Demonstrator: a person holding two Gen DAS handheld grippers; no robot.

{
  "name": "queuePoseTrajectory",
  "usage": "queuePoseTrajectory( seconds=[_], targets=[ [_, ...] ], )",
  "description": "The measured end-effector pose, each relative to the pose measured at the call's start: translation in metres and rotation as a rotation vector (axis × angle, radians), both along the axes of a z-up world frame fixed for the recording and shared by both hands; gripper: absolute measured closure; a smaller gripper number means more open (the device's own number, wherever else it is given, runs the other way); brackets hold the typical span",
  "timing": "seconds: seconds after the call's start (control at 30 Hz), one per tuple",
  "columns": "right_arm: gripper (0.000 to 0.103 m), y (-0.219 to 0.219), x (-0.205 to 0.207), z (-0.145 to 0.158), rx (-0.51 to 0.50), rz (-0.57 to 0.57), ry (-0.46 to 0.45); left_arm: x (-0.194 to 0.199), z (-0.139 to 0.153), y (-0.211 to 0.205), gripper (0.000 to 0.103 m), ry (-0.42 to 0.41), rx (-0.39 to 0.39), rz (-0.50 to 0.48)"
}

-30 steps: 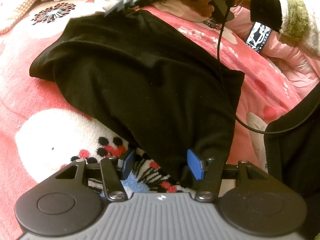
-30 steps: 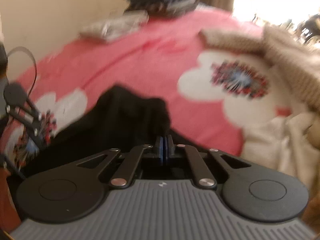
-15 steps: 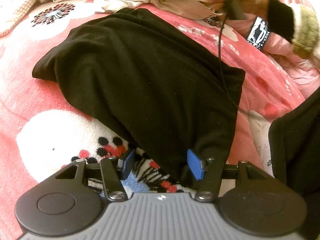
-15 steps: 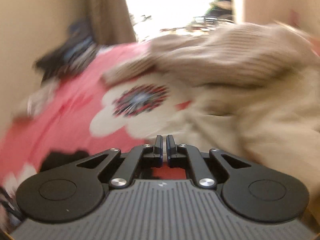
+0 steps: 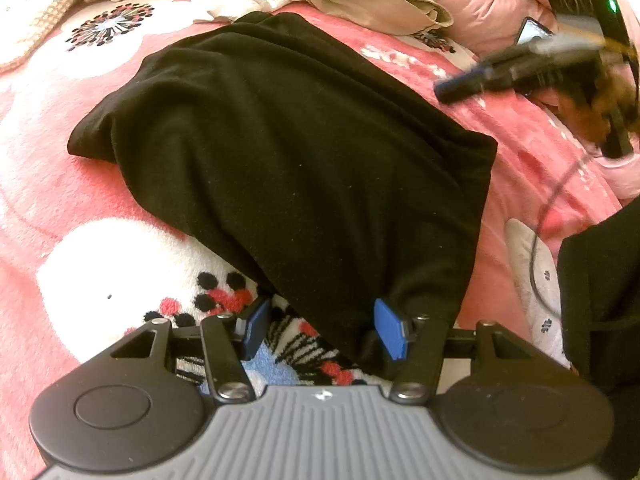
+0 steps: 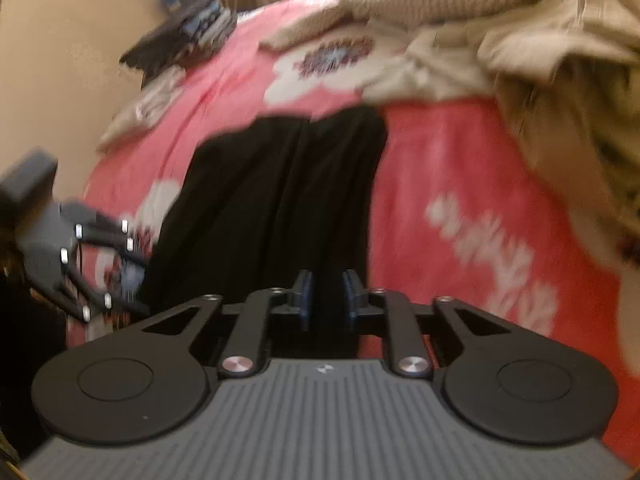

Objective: Fold clothes

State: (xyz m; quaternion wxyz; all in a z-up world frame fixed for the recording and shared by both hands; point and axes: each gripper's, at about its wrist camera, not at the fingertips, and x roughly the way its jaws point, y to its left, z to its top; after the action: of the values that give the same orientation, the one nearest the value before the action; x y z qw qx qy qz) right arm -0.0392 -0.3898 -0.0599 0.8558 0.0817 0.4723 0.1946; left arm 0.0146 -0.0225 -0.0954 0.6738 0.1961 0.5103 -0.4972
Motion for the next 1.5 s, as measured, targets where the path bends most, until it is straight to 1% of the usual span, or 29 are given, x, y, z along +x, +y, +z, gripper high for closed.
queuePoseTrajectory(
  seconds=[0.13,0.27,0.33,0.77,0.8,0.83,0.87,0.9,0.93,0.97,1.03,1.07,1.1,1.13,1.23,1.4,1.43,1.5],
  targets=[
    [0.082,0.011,-0.018,-0.013,-0.002,0.005,0.025,-0.002,0.000,0.000,0.045,-0.005,0.008,0.009],
    [0.082,0.007,-0.028,-0.006,0.044,-0.035,-0.017,-0.002,0.000,0.000,0.045,-0.011,0.012,0.012],
    [0.082,0.006,-0.032,-0.004,0.048,-0.040,-0.028,-0.002,0.001,0.001,0.045,-0.012,0.013,0.012],
    [0.081,0.018,-0.053,-0.001,-0.049,-0.033,-0.129,-0.008,-0.001,-0.003,0.045,-0.040,0.014,0.000],
    [0.077,0.019,-0.054,0.000,-0.055,-0.038,-0.137,-0.009,-0.001,-0.004,0.045,-0.043,0.014,-0.002],
    [0.069,0.016,-0.056,0.001,-0.052,-0.068,-0.150,-0.009,-0.001,-0.004,0.045,-0.044,0.014,-0.003],
    [0.063,0.012,-0.059,0.002,-0.041,-0.105,-0.167,-0.009,-0.002,-0.004,0.045,-0.045,0.014,-0.004],
    [0.047,0.010,-0.062,0.003,-0.033,-0.138,-0.184,-0.009,-0.002,-0.005,0.045,-0.046,0.014,-0.004],
    [0.036,0.009,-0.066,0.005,-0.034,-0.176,-0.212,-0.009,-0.002,-0.006,0.045,-0.046,0.014,-0.004],
    [0.031,0.010,-0.070,0.008,-0.042,-0.200,-0.237,-0.009,-0.003,-0.007,0.045,-0.046,0.015,-0.003],
    [0.011,0.015,-0.074,0.014,-0.053,-0.233,-0.271,-0.009,-0.003,-0.007,0.044,-0.047,0.015,-0.003],
    [0.009,0.017,-0.075,0.018,-0.056,-0.243,-0.281,-0.009,-0.003,-0.007,0.044,-0.046,0.015,-0.002],
    [0.004,0.020,-0.076,0.022,-0.047,-0.251,-0.289,-0.009,-0.003,-0.007,0.044,-0.046,0.015,-0.002],
    [0.001,0.022,-0.078,0.026,-0.026,-0.256,-0.302,-0.009,-0.003,-0.007,0.044,-0.046,0.015,-0.003],
    [0.001,0.023,-0.080,0.034,0.038,-0.287,-0.313,-0.008,-0.003,-0.006,0.044,-0.045,0.015,-0.002],
    [0.001,0.019,-0.078,0.033,0.124,-0.400,-0.243,-0.008,-0.003,-0.005,0.044,-0.045,0.016,-0.003],
    [0.001,0.019,-0.078,0.033,0.141,-0.406,-0.231,-0.008,-0.003,-0.005,0.044,-0.045,0.017,-0.003],
    [0.001,0.023,-0.080,0.035,0.139,-0.397,-0.245,-0.008,-0.003,-0.005,0.044,-0.044,0.018,-0.002]
  ],
)
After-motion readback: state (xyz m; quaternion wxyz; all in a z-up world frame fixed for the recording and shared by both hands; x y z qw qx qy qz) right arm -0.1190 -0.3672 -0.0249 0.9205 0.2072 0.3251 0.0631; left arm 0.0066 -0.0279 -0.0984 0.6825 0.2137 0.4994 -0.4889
